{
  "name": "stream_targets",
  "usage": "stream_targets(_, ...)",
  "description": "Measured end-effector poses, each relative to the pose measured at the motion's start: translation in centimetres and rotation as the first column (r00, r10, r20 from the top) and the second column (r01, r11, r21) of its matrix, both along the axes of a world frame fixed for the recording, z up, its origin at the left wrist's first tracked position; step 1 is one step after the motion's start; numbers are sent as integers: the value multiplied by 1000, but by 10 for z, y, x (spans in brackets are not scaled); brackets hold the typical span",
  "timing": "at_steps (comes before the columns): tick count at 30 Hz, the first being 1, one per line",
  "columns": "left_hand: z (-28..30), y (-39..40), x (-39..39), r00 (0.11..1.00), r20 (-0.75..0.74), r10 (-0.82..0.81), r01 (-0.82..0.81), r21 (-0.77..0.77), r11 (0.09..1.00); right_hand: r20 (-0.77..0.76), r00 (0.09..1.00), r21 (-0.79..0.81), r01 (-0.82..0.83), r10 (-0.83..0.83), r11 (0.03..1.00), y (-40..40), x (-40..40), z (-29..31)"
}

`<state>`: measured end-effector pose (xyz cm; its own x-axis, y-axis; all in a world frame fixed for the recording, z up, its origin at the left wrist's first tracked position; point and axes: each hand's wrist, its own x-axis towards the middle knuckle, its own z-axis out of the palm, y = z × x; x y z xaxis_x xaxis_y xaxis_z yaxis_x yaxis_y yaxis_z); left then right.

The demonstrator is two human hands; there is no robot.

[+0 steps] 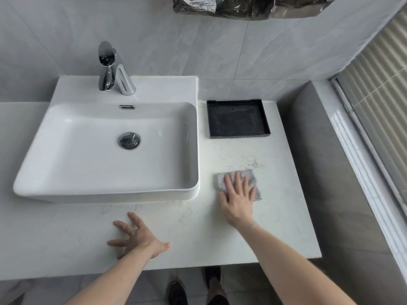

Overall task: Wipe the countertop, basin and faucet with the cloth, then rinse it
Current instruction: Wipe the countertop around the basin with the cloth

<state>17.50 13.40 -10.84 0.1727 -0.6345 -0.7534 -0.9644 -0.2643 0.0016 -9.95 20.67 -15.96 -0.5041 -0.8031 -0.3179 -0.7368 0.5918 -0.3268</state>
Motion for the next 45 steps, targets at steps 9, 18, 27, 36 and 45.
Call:
stream_targets(9,-2,3,4,1000,1,-3,3,-30,1000,-34,988,-59,-150,148,987,18,3,-6)
stream_targets(18,-1,9,11,999,-40,10,-13,-79,997,-22,946,-126,320,-325,939,87,-117,10)
stream_targets(27,11,24,32,989,2,-149,149,-117,982,-49,995,-104,-93,88,990,54,-24,9)
stream_targets(36,2,21,32,987,-22,-162,162,17,987,-100,990,-6,101,-101,995,89,-77,-7)
stream_targets(45,2,20,37,987,-76,-142,148,81,986,118,892,-291,450,-435,844,121,-112,35)
